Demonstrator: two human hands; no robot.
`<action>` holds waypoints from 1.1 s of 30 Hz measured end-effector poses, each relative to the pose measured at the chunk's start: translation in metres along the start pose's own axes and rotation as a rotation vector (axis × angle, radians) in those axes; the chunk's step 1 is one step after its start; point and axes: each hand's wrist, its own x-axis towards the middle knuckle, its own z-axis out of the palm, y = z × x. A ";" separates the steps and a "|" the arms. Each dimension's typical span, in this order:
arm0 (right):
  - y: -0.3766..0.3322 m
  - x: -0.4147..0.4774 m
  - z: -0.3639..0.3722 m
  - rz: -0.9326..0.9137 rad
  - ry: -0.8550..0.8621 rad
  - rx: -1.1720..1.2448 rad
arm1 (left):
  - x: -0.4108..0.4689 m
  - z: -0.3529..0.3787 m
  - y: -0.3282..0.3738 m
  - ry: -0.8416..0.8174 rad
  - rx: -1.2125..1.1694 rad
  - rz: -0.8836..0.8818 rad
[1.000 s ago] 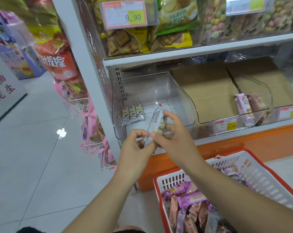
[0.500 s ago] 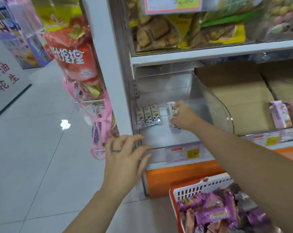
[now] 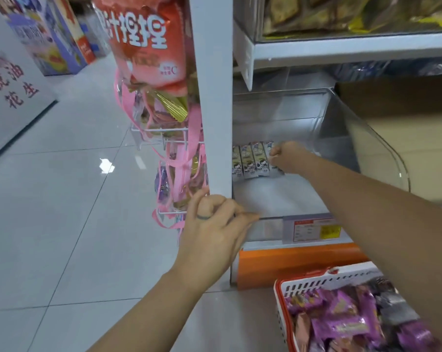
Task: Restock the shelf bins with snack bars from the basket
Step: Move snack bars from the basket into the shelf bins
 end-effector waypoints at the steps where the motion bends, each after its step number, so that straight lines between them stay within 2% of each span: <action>1: 0.002 -0.002 0.000 -0.021 -0.011 -0.005 | 0.001 0.000 0.000 0.011 0.004 -0.010; 5: 0.011 -0.020 -0.002 -0.058 -0.075 0.032 | 0.002 -0.002 0.000 -0.022 0.011 -0.024; 10: 0.008 -0.059 -0.016 -0.131 0.049 0.115 | 0.002 -0.003 0.000 -0.042 0.019 -0.006; 15: 0.007 -0.123 -0.015 -0.274 0.356 0.165 | -0.005 0.004 0.000 0.013 0.025 -0.002; 21: 0.026 -0.155 0.016 -0.467 0.560 0.257 | -0.012 0.012 0.024 0.077 -0.014 -0.173; 24: 0.048 -0.176 0.020 -0.608 0.762 0.253 | -0.018 0.015 0.045 0.120 0.027 -0.264; 27: 0.083 -0.204 0.030 -0.656 0.873 0.241 | -0.034 0.019 0.074 0.136 0.024 -0.198; 29: 0.113 -0.220 0.041 -0.615 0.841 0.219 | -0.048 0.031 0.094 0.013 -0.040 -0.121; 30: 0.130 -0.226 0.049 -0.561 0.779 0.192 | -0.053 0.037 0.103 -0.111 -0.069 -0.084; 31: 0.149 -0.231 0.058 -0.469 0.675 0.165 | -0.058 0.042 0.112 -0.290 -0.085 -0.064; 33: 0.186 -0.239 0.080 -0.207 0.356 0.092 | -0.068 0.052 0.127 -0.720 -0.062 -0.106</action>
